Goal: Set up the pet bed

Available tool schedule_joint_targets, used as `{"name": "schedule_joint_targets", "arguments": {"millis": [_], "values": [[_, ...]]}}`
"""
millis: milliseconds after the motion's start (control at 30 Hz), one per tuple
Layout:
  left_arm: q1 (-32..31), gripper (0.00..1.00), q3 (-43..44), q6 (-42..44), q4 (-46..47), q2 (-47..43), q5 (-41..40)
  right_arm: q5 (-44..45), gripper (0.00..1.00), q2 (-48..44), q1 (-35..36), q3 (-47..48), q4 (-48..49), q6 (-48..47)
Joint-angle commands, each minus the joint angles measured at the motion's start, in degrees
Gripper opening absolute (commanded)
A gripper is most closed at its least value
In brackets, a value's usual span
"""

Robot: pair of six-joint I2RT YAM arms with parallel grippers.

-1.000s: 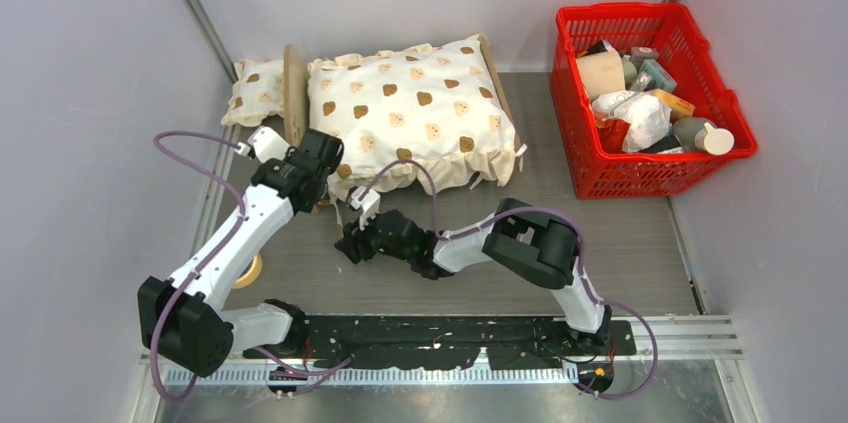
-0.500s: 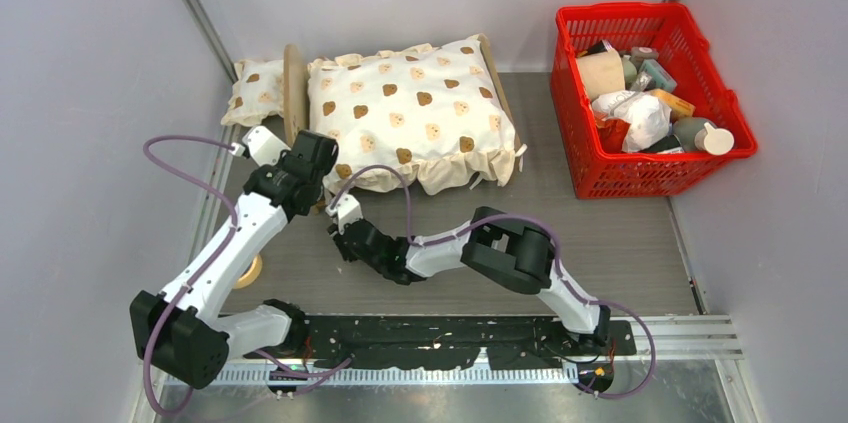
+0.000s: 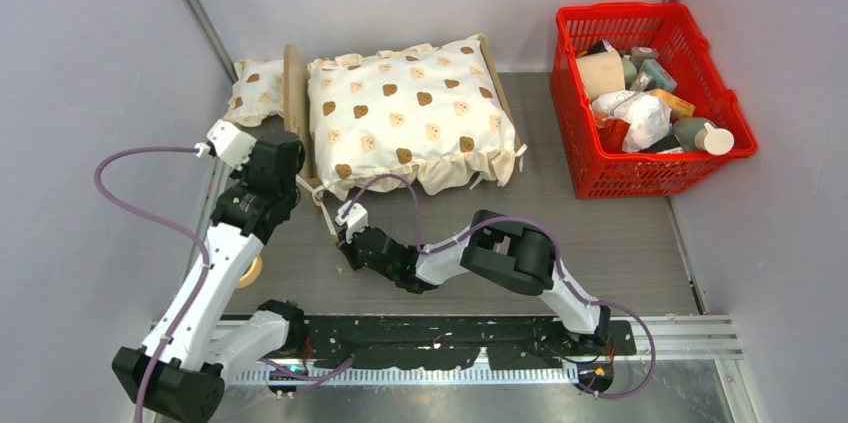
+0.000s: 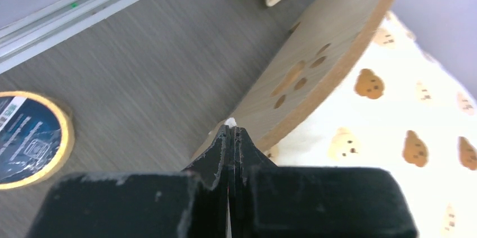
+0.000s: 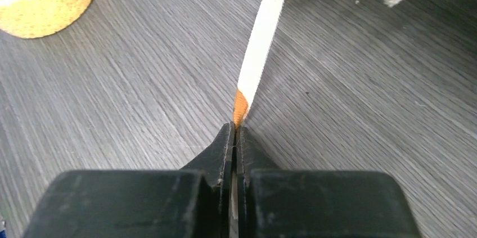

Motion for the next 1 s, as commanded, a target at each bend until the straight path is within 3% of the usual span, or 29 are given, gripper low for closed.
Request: {"name": "schedule_joint_targets", "arguments": {"millis": [0,100,267,400,700,867,933,967], "values": [[0.4,0.0,-0.3,9.0,10.1,-3.8,-1.1,-3.7,0.05,1.0,-0.6,1.1,5.0,-0.2],[2.0,0.0,1.5,12.7,11.7,-4.4,0.1,-3.1,0.05,1.0,-1.1,-0.2,4.3,0.5],[5.7,0.0,3.1,14.9,15.6,-2.9,9.1,3.2,0.05,0.1,-1.2,-4.9,-0.6,2.0],[6.2,0.0,3.8,18.9,20.7,-2.2,9.7,8.9,0.05,-1.5,-2.3,-8.3,-2.0,1.8],[7.5,0.0,7.5,21.9,25.7,-1.4,15.7,7.1,0.05,2.6,-5.5,2.2,-2.5,-4.6],[7.5,0.0,7.3,23.5,27.3,-2.3,17.0,6.0,0.05,5.8,-5.5,7.9,-9.3,-0.8],[7.5,0.0,6.7,23.8,24.9,-2.4,17.0,4.2,0.05,6.2,-5.6,7.5,-7.5,-0.6],[7.5,0.06,5.5,21.4,21.5,-2.6,15.6,4.0,0.05,6.3,-5.5,7.6,-7.2,-0.7]]}}
